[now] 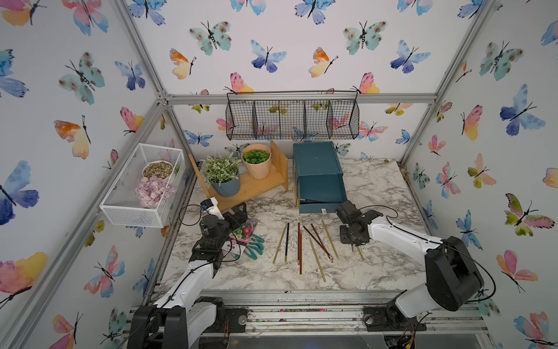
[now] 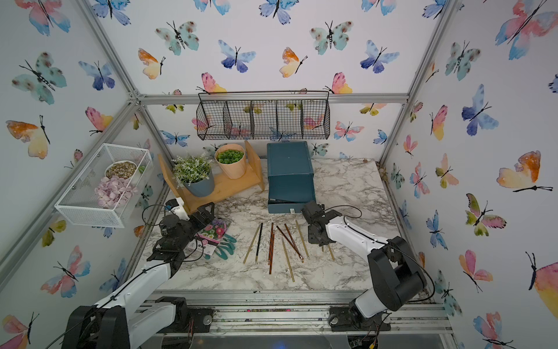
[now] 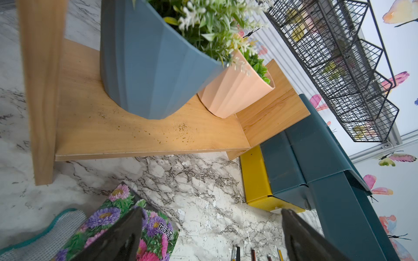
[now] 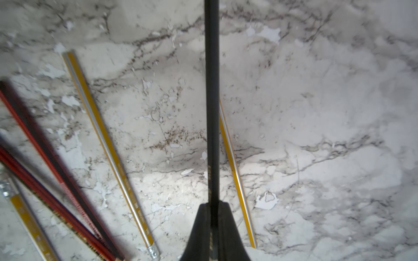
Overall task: Please place the pencils in the drawer according to their color
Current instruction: Pick up the pencil from the center of the board, then place the pencil in the drawer.
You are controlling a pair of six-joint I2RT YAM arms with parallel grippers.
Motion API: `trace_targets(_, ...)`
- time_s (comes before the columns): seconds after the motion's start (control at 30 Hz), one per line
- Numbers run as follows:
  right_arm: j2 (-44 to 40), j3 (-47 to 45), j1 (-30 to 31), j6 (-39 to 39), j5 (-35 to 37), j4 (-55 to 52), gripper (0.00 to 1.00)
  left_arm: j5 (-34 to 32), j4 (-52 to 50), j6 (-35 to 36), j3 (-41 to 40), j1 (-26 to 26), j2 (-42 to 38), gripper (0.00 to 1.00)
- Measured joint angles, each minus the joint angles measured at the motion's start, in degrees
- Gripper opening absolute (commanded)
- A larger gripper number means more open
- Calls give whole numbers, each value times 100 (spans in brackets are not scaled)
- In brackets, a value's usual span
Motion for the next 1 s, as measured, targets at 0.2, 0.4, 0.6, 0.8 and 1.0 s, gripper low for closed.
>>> trace_targets(0.2,-111,673,-13,-114,610,-470,4,0,-2,0,0,0,0,98)
trace_targets(0.4,-181,1434,-39,-201,1405,-940,4,0,-2,0,0,0,0,98)
trace_targets(0.6,-363,2131,-101,-588,1899,-1139,4,2,-4,2,0,0,9,98)
trace_targets(0.8,-468,2778,-111,-1624,1467,-713,4,9,-98,28,31,0,48,98)
trace_targets(1.0,-378,3298,-116,-2625,227,-372,4,13,-214,105,131,0,76,98)
